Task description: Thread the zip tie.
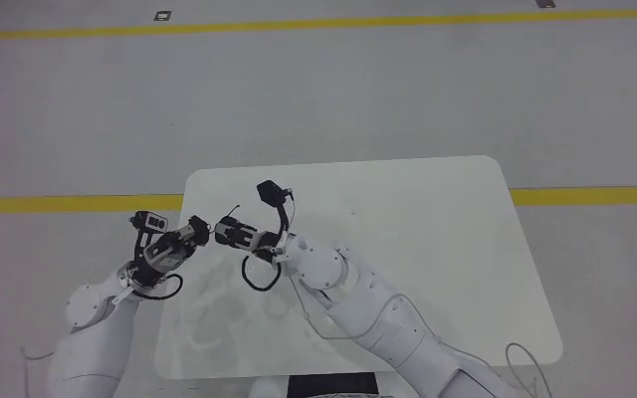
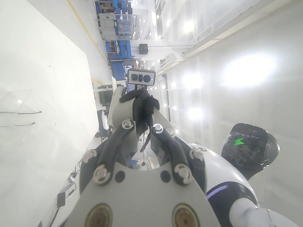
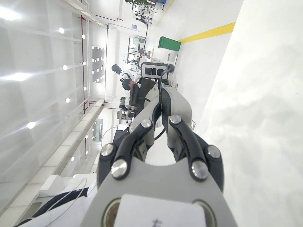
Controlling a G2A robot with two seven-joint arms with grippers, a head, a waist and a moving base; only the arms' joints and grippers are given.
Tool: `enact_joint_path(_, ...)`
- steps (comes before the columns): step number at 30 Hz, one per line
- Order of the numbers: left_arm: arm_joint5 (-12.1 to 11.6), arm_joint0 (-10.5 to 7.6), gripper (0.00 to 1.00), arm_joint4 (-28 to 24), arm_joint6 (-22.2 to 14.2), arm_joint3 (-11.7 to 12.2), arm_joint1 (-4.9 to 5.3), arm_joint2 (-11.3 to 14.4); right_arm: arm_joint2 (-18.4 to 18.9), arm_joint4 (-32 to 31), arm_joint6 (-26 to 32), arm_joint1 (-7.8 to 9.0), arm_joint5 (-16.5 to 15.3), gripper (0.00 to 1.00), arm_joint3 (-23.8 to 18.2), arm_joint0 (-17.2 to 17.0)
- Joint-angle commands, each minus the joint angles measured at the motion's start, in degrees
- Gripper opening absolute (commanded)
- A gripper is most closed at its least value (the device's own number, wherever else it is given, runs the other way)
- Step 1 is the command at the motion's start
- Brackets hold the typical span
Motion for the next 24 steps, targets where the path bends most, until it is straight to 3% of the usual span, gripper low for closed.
enact_joint_path(1, 0.00, 0.02, 0.00, -0.07, -0.05, 0.05, 0.04, -0.05, -0.07, 0.13, -0.02, -0.03, -0.09, 0.00, 0.11, 0.06)
enact_joint_path(10, 0.00, 0.10, 0.00, -0.01, 0.08, -0.04, 0.12, -0.10, -0.01, -1.64, -2.16, 0.07, 0.06, 0.00, -0.16, -0.07)
enact_joint_path(24, 0.00, 0.10, 0.00, -0.01, 0.08, -0.04, 0.12, -0.10, 0.70, -9.21, -5.09, 1.05, 2.88, 0.00, -4.92, -2.14)
